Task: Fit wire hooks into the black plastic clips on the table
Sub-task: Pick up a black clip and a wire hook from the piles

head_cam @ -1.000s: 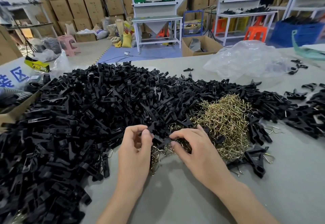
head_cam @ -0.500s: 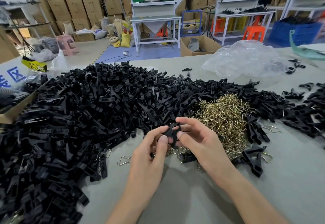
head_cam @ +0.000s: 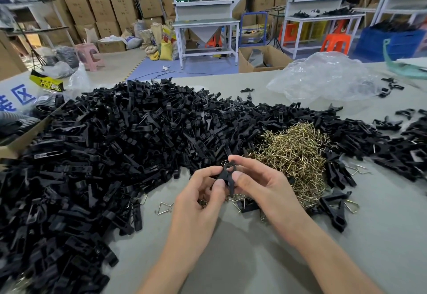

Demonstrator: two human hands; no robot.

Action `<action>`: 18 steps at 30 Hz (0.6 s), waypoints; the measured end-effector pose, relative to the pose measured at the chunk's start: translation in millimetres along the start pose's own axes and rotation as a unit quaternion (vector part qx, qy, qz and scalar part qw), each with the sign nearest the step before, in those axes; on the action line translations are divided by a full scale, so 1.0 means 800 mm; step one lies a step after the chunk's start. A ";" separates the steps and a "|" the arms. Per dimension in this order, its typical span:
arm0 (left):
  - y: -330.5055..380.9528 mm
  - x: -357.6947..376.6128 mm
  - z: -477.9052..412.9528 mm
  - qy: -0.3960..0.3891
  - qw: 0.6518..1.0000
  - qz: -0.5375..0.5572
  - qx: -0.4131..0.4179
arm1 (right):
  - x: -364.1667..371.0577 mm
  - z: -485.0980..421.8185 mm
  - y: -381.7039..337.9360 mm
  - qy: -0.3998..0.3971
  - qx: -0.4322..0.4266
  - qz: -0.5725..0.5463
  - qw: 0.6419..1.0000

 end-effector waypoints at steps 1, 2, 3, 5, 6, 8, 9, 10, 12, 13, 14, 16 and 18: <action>0.000 0.000 0.000 0.001 1.000 0.000 -0.001 | 0.000 0.000 0.000 -0.001 0.000 -0.002 1.000; 0.001 0.000 -0.001 0.005 1.000 0.000 0.000 | 0.000 0.000 0.000 -0.003 0.000 -0.005 1.000; 0.002 -0.001 -0.001 0.010 1.000 0.001 0.002 | 0.000 0.000 0.000 -0.005 0.001 -0.006 1.000; 0.002 -0.001 -0.001 0.022 1.000 0.011 0.004 | 0.000 0.000 0.000 -0.011 0.001 -0.006 1.000; 0.002 -0.002 -0.001 0.024 1.000 0.015 0.002 | 0.000 0.000 0.001 -0.012 0.002 -0.006 1.000; 0.002 -0.001 0.000 0.024 1.000 0.019 -0.003 | 0.000 0.000 0.003 -0.012 0.005 -0.010 1.000; 0.001 -0.001 0.000 0.022 1.000 0.017 -0.002 | 0.000 0.000 0.003 -0.011 0.005 -0.013 1.000; 0.001 0.000 0.000 0.021 1.000 0.011 -0.001 | -0.001 0.000 0.003 -0.009 0.004 -0.015 1.000; 0.000 0.001 0.000 0.017 1.000 0.000 0.000 | -0.001 0.000 0.003 -0.007 0.003 -0.015 1.000; 0.001 0.001 0.001 0.014 1.000 -0.002 0.003 | -0.001 0.000 0.002 -0.007 0.003 -0.015 1.000; 0.000 0.002 0.001 0.012 1.000 -0.001 0.006 | -0.001 0.000 0.002 -0.008 0.003 -0.014 1.000; 0.001 0.002 0.003 0.005 1.000 0.006 0.015 | -0.002 0.000 0.003 -0.009 0.004 -0.022 1.000; 0.003 0.002 0.003 -0.001 1.000 0.009 0.024 | -0.002 0.000 0.003 -0.004 0.004 -0.036 0.999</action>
Point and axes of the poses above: each hand's wrist, its own z-axis away from the middle knuckle, its own x-axis out of the palm, y = z × x, the point moved 3 cm from there along -z, towards the middle knuckle, and after that the axes turned 6 degrees about -y, right-handed, at the moved point
